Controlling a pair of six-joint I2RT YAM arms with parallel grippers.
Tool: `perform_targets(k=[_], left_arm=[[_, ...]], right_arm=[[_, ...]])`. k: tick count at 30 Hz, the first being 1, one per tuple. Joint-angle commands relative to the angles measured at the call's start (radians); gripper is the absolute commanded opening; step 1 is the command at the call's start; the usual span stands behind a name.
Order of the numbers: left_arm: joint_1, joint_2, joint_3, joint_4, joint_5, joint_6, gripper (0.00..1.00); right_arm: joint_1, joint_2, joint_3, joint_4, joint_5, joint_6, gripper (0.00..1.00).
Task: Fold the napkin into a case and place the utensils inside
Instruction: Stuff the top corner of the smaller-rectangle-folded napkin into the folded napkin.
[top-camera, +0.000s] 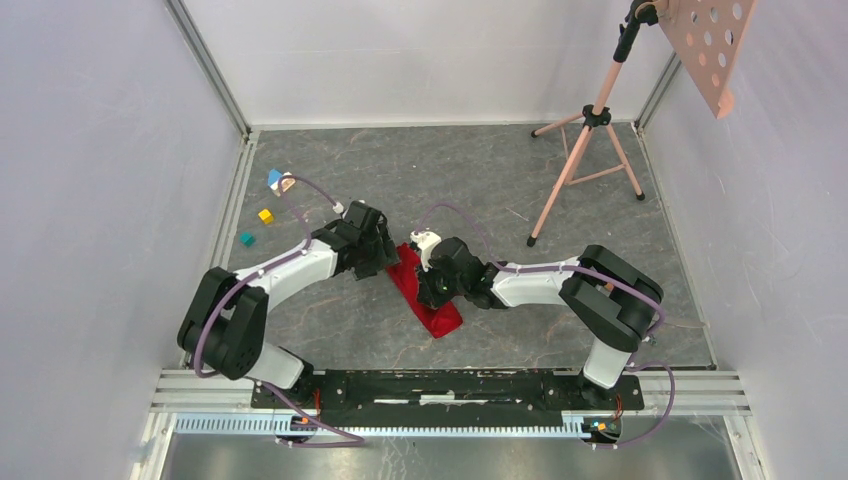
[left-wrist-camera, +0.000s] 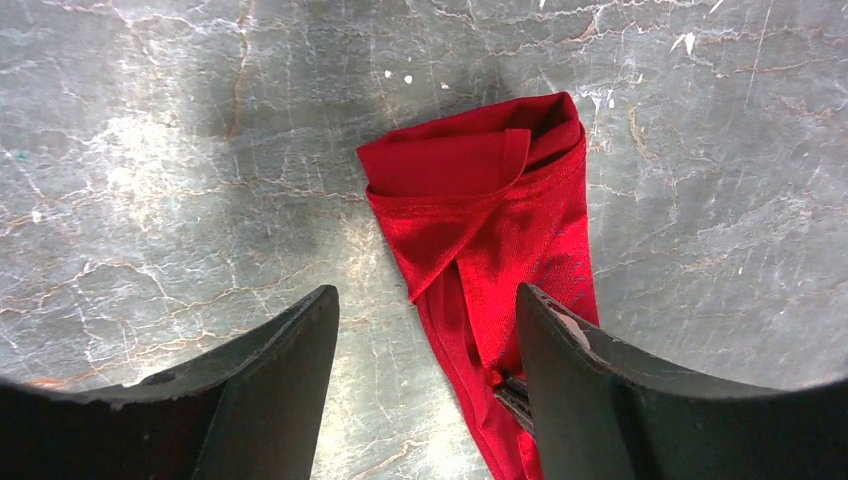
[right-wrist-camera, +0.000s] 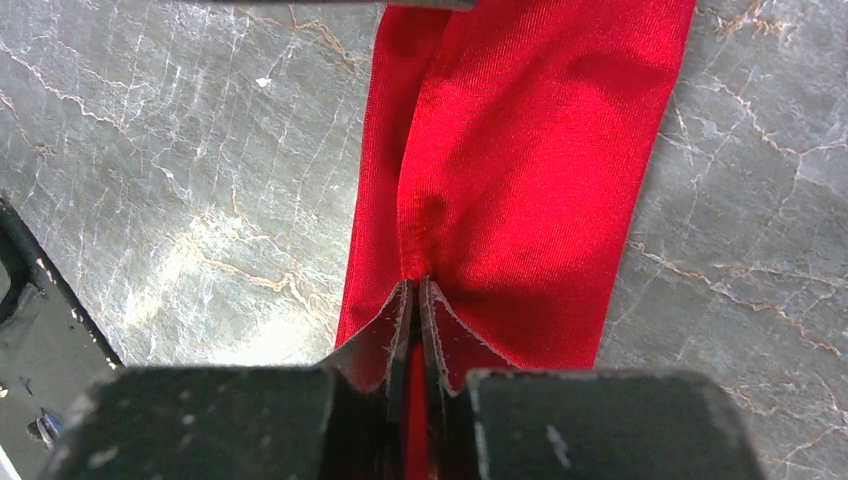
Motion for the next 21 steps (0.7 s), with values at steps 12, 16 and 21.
perform_targets(k=[12, 16, 21], left_arm=[[-0.059, 0.162, 0.098, -0.001, -0.112, 0.079, 0.67], [-0.056, 0.184, 0.100, -0.001, -0.137, 0.092, 0.56], [-0.050, 0.182, 0.085, 0.002, -0.150, 0.101, 0.36]], right_arm=[[0.006, 0.008, -0.031, 0.005, -0.005, -0.015, 0.09], [0.006, 0.006, -0.032, 0.005, -0.007, -0.014, 0.09], [0.006, 0.000, -0.037, 0.003, -0.006, -0.018, 0.09]])
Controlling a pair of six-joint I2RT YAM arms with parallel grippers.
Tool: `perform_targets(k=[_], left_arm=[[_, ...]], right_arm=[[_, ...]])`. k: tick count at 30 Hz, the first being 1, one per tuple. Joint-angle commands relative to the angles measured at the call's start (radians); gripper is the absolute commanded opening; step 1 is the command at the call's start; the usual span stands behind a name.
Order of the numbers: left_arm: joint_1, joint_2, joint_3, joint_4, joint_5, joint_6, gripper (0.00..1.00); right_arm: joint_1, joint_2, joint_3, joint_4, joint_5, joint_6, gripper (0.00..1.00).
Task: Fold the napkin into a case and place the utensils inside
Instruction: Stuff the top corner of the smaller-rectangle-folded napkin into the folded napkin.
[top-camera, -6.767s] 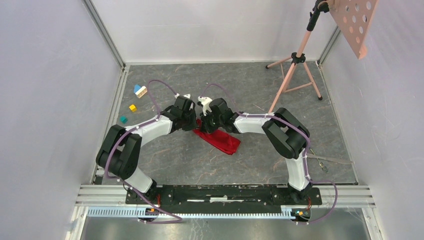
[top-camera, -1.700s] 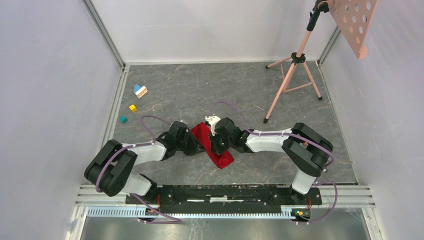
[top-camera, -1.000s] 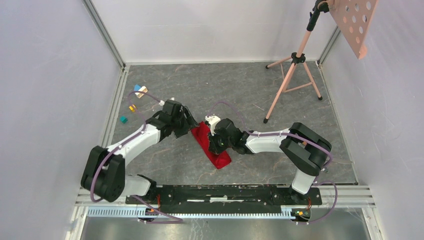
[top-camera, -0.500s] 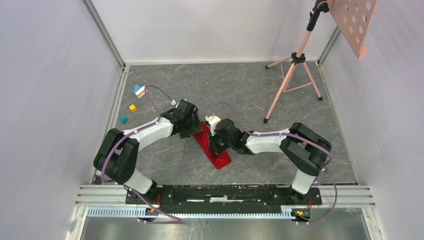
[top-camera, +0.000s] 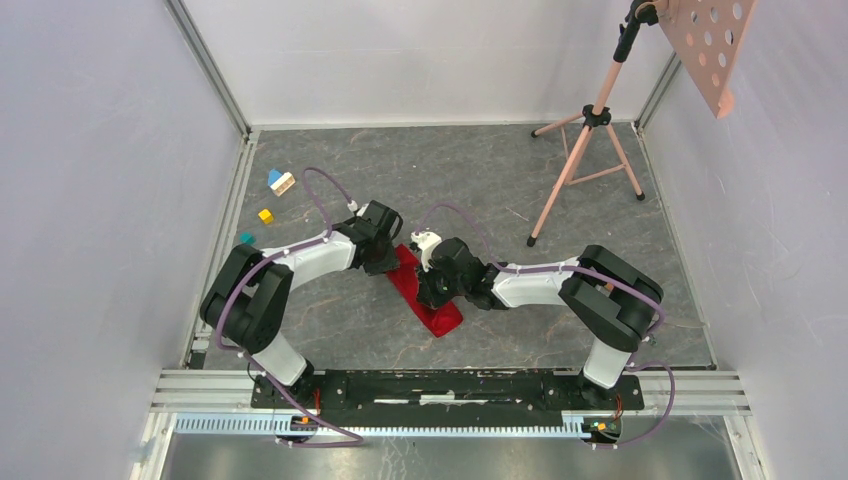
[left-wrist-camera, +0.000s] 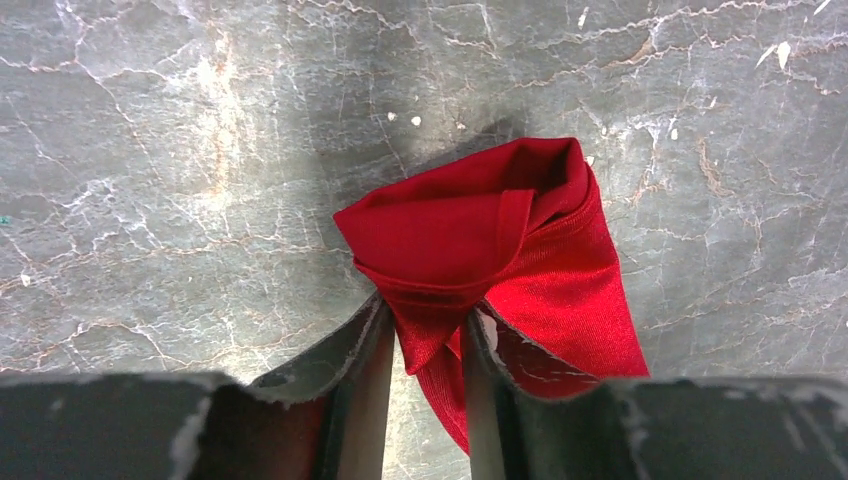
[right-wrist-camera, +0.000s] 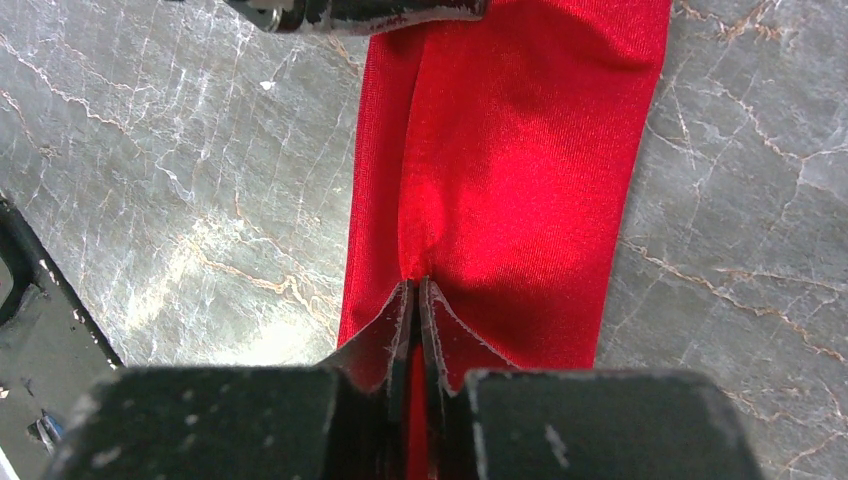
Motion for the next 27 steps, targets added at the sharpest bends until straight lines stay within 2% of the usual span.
perform_targets(k=[1, 4, 9, 13, 17, 20, 24, 26, 27], left_arm=[[0.011, 0.011, 0.003, 0.007, -0.052, 0.049, 0.33], [0.022, 0.004, -0.005, 0.011, -0.051, 0.058, 0.28], [0.032, 0.001, -0.002, 0.014, -0.042, 0.072, 0.25], [0.032, 0.004, -0.008, 0.022, -0.033, 0.072, 0.24], [0.033, 0.008, -0.005, 0.025, -0.019, 0.071, 0.23], [0.033, 0.007, -0.005, 0.023, -0.017, 0.073, 0.23], [0.033, -0.008, 0.002, 0.008, -0.015, 0.080, 0.23], [0.033, -0.023, 0.012, -0.008, 0.002, 0.088, 0.24], [0.033, -0.035, 0.018, -0.016, 0.015, 0.089, 0.28]], right_arm=[[0.006, -0.002, -0.027, -0.024, 0.000, -0.020, 0.09], [0.006, -0.011, -0.033, -0.015, -0.014, -0.036, 0.12], [0.010, -0.076, -0.035, -0.018, -0.044, -0.087, 0.30], [0.026, -0.129, -0.040, -0.018, -0.049, -0.136, 0.39], [0.032, -0.122, -0.083, 0.015, -0.056, -0.116, 0.38], [0.038, -0.102, -0.131, 0.053, -0.055, -0.090, 0.30], [0.040, -0.105, -0.182, 0.077, -0.037, -0.078, 0.25], [0.040, -0.110, -0.181, 0.070, -0.029, -0.081, 0.25], [0.040, -0.112, -0.173, 0.063, -0.025, -0.087, 0.25]])
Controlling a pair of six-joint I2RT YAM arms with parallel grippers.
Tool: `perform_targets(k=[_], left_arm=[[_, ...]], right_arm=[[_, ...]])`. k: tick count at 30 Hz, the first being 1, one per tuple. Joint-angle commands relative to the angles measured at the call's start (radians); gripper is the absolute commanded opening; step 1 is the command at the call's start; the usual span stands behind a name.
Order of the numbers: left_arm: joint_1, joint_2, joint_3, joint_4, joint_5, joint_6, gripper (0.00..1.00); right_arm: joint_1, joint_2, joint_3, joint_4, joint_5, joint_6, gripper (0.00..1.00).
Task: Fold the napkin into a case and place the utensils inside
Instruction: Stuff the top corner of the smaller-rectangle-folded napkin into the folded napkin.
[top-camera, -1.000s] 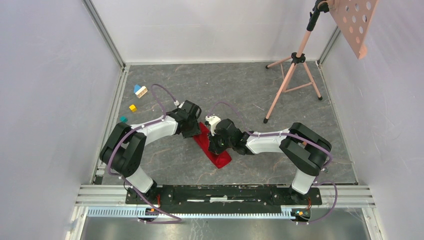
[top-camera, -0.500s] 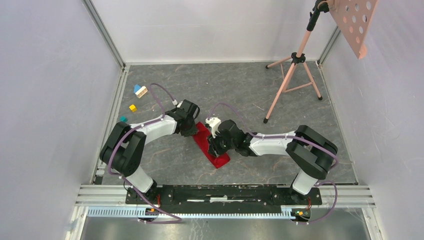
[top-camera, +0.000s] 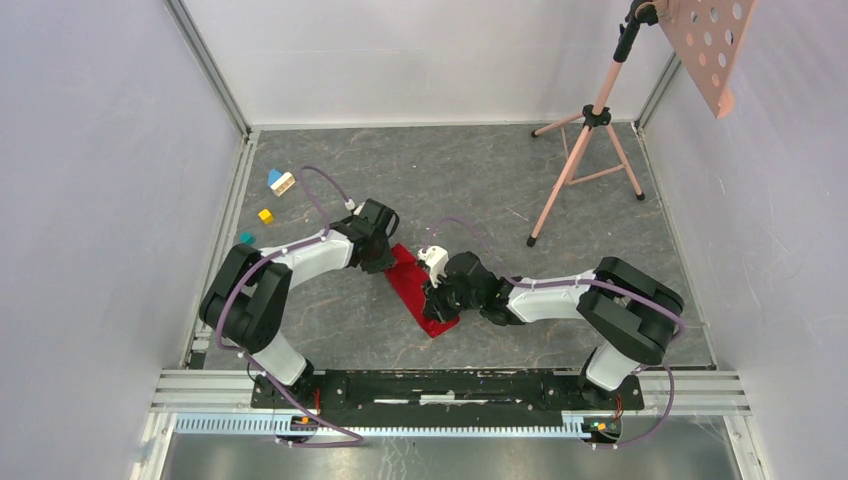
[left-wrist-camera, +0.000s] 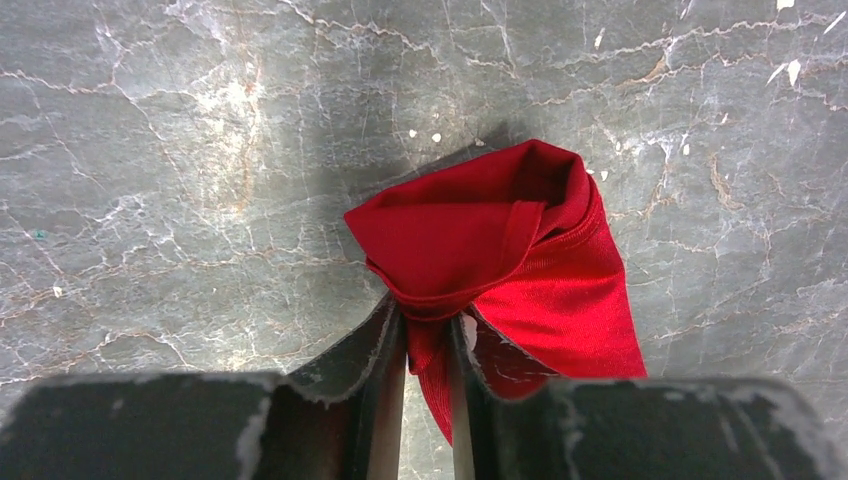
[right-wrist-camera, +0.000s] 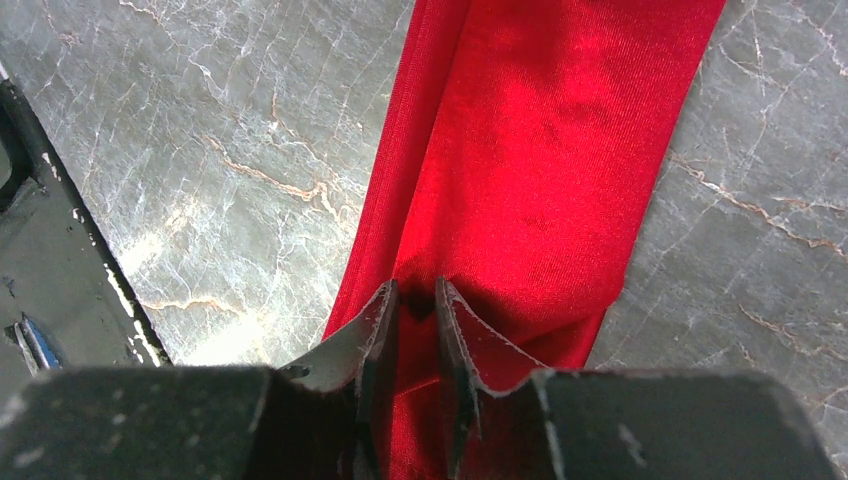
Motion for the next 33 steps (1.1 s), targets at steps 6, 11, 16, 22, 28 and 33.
perform_targets(k=[6, 11, 16, 22, 28, 33], left_arm=[[0.013, -0.162, 0.033, -0.085, 0.100, 0.085, 0.62], [0.098, -0.257, -0.013, -0.094, 0.183, 0.075, 0.69], [0.201, -0.255, -0.059, -0.028, 0.293, 0.037, 0.66], [0.277, -0.195, -0.096, 0.106, 0.416, -0.023, 0.56], [0.280, -0.143, -0.095, 0.138, 0.430, -0.027, 0.38], [0.280, -0.116, -0.111, 0.169, 0.446, -0.028, 0.28]], right_arm=[[0.005, -0.032, 0.067, -0.077, 0.023, -0.031, 0.27], [0.002, -0.033, 0.147, -0.081, 0.030, -0.004, 0.42], [-0.024, 0.036, 0.242, -0.027, 0.055, 0.082, 0.51], [-0.062, 0.183, 0.356, 0.069, 0.023, 0.156, 0.40], [-0.082, 0.292, 0.428, 0.108, -0.021, 0.177, 0.29], [-0.091, 0.325, 0.419, 0.123, -0.007, 0.187, 0.18]])
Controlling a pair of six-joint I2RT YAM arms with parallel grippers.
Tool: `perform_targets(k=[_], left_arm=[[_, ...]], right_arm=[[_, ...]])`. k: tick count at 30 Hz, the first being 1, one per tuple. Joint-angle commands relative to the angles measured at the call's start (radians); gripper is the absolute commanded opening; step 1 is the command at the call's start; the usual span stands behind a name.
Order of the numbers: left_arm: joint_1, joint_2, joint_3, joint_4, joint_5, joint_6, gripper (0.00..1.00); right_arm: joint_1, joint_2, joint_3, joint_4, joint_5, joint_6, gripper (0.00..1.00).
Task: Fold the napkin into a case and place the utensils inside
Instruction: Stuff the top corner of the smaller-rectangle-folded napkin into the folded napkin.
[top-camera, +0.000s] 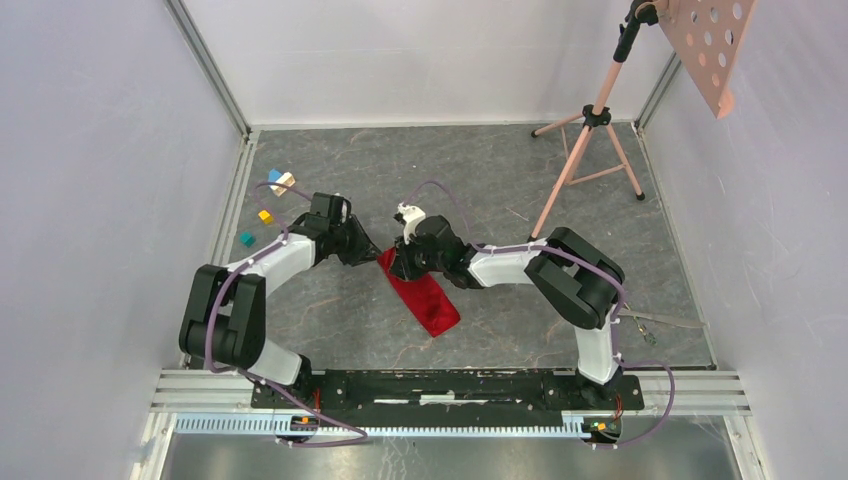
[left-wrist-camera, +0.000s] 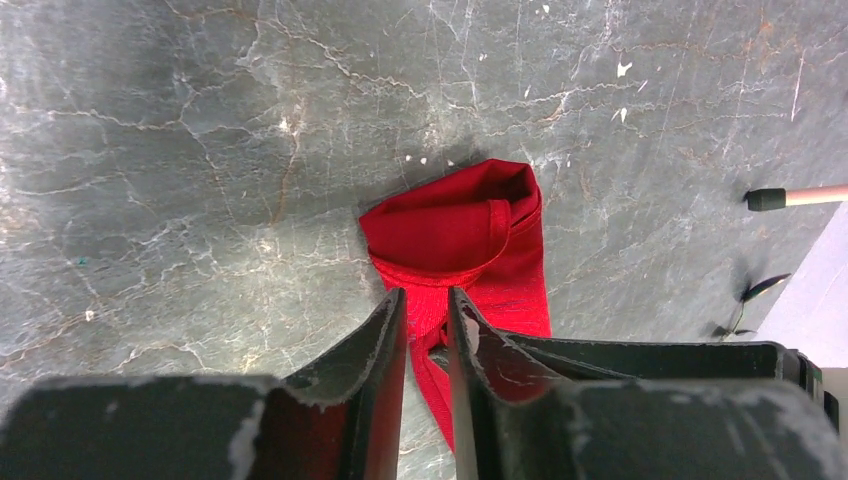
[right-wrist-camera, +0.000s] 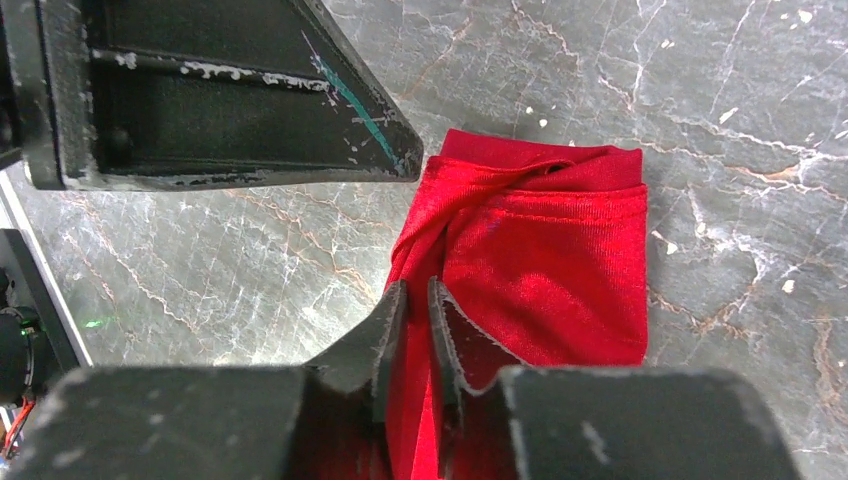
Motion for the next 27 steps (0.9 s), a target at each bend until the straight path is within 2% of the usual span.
perform_targets(k=[1, 7, 18, 22, 27], left_arm=[[0.004, 0.025, -0.015, 0.068, 0.048, -0.026, 0.26], [0.003, 0.036, -0.018, 0.088, 0.067, -0.027, 0.21], [-0.022, 0.093, 0.011, 0.131, 0.106, -0.041, 0.19], [-0.026, 0.069, 0.011, 0.106, 0.055, -0.044, 0.19], [-0.018, -0.035, -0.019, 0.025, -0.049, -0.036, 0.21]], right_arm=[[-0.007, 0.010, 0.020, 0.072, 0.003, 0.018, 0.16], [-0.026, 0.051, 0.012, 0.075, 0.016, 0.017, 0.08], [-0.039, 0.041, 0.024, 0.069, -0.009, 0.006, 0.06], [-0.036, -0.010, 0.038, 0.026, -0.041, -0.017, 0.13], [-0.016, -0.108, 0.045, -0.106, -0.060, -0.079, 0.33]])
